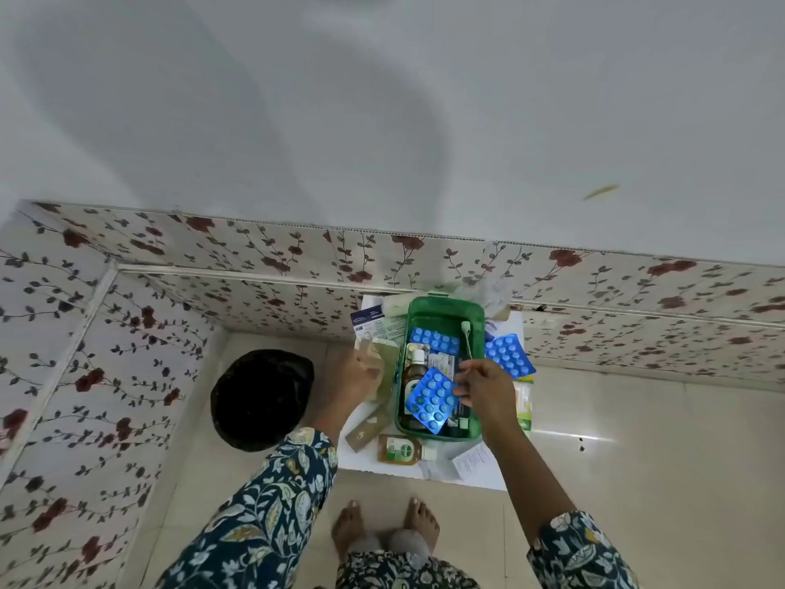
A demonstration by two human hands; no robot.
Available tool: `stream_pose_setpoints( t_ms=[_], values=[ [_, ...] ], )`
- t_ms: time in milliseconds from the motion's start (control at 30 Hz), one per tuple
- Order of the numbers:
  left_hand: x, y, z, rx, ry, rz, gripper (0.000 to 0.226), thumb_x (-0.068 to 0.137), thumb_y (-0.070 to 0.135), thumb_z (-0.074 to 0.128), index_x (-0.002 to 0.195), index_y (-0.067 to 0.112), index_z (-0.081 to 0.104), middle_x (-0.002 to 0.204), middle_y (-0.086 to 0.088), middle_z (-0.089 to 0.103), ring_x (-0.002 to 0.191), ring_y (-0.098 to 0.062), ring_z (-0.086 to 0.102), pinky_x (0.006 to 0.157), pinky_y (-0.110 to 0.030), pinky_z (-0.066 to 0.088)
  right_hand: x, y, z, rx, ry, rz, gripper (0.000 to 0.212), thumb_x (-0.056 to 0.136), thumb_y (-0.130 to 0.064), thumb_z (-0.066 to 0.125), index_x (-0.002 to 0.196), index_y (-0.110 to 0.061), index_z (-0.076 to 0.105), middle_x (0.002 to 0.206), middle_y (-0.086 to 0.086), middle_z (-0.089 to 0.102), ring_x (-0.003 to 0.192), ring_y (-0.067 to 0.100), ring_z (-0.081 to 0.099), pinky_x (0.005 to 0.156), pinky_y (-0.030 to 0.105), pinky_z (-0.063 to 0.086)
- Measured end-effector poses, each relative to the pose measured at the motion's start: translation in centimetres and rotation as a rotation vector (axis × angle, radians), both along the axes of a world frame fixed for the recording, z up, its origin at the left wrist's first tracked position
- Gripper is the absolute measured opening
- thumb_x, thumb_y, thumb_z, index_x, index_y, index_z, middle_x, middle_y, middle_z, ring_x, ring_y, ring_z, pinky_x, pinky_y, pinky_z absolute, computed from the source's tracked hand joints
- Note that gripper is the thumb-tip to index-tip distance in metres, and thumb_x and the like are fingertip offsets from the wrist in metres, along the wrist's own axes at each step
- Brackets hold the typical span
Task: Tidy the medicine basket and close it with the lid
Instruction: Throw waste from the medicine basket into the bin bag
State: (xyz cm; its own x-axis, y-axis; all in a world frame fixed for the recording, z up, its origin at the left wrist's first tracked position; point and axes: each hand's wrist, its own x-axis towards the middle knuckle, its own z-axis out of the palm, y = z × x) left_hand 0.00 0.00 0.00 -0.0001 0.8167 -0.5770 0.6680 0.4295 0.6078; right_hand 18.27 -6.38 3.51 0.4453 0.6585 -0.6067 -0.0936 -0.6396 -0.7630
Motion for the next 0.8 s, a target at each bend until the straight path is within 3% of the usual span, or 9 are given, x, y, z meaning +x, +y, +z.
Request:
stream_pose_setpoints(
  t_ms=[100,167,267,367,533,667,733,800],
  values=[
    [-0.1,1.4,-2.3,0.027,0.16,-0.107,0.031,0.084,0.021,0.061,0.111,0.006,0.061,0.109,-0.017,0.066,0.099,-0.033,0.062,0.086,-0.043,0.053,0.5,1.7,-1.2,0.016,-0.072,-0.065,0.024,0.09,0.0,0.042,0.083,-0.012,0.061,0.083,0.011,0.061,0.063,0.02,0.058,0.065,0.037,0.05],
    [-0.3,2.0,-3.8,-0.044,0.297,-0.185,0.052,0.087,0.03,0.056,0.134,0.012,0.043,0.129,-0.018,0.055,0.119,-0.034,0.052,0.098,-0.041,0.046,1.3,3.4,-2.0,0.031,-0.197,-0.044,0.023,0.088,-0.002,0.045,0.101,-0.008,0.064,0.098,0.014,0.061,0.083,0.027,0.059,0.079,0.043,0.051],
    [0.0,2.8,-5.8,-0.145,0.337,-0.138,0.06,0.09,0.026,0.054,0.141,0.006,0.029,0.137,-0.021,0.045,0.125,-0.035,0.045,0.1,-0.04,0.041,3.3,6.8,-2.9,0.042,-0.341,-0.005,0.028,0.087,-0.007,0.052,0.109,-0.014,0.067,0.123,0.02,0.055,0.106,0.032,0.054,0.093,0.042,0.047],
    [-0.1,3.1,-7.5,-0.164,0.342,-0.121,0.061,0.087,0.028,0.059,0.138,0.005,0.034,0.137,-0.02,0.046,0.126,-0.033,0.046,0.098,-0.038,0.042,5.4,9.7,-4.2,-0.075,-0.32,-0.005,0.027,0.087,-0.019,0.056,0.111,-0.021,0.066,0.13,0.018,0.054,0.123,0.034,0.045,0.109,0.047,0.033],
    [-0.8,3.7,-9.1,-0.143,0.233,-0.065,0.05,0.079,0.021,0.07,0.122,0.003,0.053,0.124,-0.02,0.058,0.116,-0.033,0.054,0.093,-0.039,0.049,6.9,11.9,-6.2,-0.166,-0.115,0.089,0.032,0.089,-0.022,0.053,0.12,-0.018,0.061,0.135,0.008,0.055,0.126,0.029,0.045,0.113,0.044,0.029],
    [-1.1,3.9,-8.1,-0.149,-0.029,0.142,0.006,0.081,0.001,0.066,0.086,0.001,0.063,0.094,-0.021,0.065,0.095,-0.032,0.061,0.072,-0.033,0.045,6.6,12.2,-5.7,-0.096,-0.051,-0.059,0.032,0.088,-0.02,0.057,0.117,-0.008,0.063,0.131,0.014,0.058,0.118,0.03,0.052,0.104,0.039,0.038],
    [-1.6,4.0,-7.2,-0.154,-0.138,0.222,0.023,0.083,-0.002,0.062,0.066,0.011,0.054,0.076,-0.011,0.058,0.082,-0.023,0.056,0.061,-0.028,0.039,6.1,11.8,-4.1,-0.011,-0.057,-0.156,0.03,0.088,-0.019,0.057,0.115,-0.009,0.064,0.129,0.01,0.059,0.108,0.021,0.052,0.095,0.033,0.037],
    [-2.2,4.1,-5.5,-0.157,-0.212,0.287,0.031,0.085,0.0,0.06,0.061,0.015,0.047,0.067,-0.003,0.051,0.067,-0.018,0.05,0.053,-0.025,0.034,5.1,11.0,-1.9,0.083,-0.071,-0.186,0.027,0.088,-0.016,0.057,0.113,-0.01,0.065,0.125,0.007,0.061,0.104,0.014,0.05,0.089,0.029,0.035]
  ],
)
